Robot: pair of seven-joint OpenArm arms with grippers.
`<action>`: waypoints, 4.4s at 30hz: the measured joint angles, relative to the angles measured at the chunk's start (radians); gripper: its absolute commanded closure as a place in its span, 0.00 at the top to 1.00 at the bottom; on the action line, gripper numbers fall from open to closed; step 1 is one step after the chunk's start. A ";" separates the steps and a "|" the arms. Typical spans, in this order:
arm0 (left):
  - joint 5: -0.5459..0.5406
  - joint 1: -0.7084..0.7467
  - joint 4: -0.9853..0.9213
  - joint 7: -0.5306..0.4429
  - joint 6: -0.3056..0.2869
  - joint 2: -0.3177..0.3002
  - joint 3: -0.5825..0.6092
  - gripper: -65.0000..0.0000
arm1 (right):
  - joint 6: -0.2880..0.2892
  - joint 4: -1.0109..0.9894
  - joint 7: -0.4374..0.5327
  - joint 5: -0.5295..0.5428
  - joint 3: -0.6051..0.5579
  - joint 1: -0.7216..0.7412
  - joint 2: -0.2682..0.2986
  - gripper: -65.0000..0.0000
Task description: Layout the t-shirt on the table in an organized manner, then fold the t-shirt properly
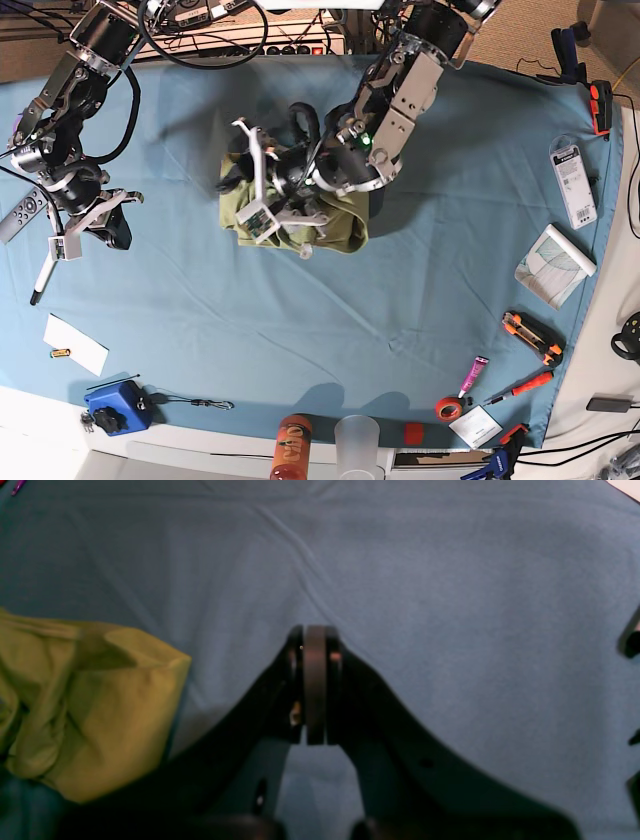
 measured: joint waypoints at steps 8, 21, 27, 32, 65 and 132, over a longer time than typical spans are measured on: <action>0.159 -0.024 0.292 0.145 0.104 0.035 0.003 0.30 | 0.000 0.000 -0.006 0.000 0.000 0.000 0.000 0.00; 0.388 0.137 0.282 0.103 0.289 -0.110 0.001 0.09 | 0.000 0.000 -0.008 0.005 0.000 0.000 0.000 0.00; 0.320 0.137 0.103 0.059 0.209 -0.095 0.001 0.09 | 0.000 0.000 -0.011 0.005 0.000 0.000 0.000 0.00; 0.310 0.125 0.041 0.045 0.216 -0.063 0.003 0.09 | 0.000 0.000 -0.011 0.008 0.000 0.000 0.000 0.00; 0.308 -0.016 0.177 0.243 0.126 0.053 0.220 0.08 | 0.000 0.000 -0.014 0.048 0.000 0.000 0.000 0.00; 0.925 0.075 0.289 0.371 0.551 -0.147 -0.050 0.00 | 0.000 0.000 -0.193 0.260 0.048 0.000 0.004 0.00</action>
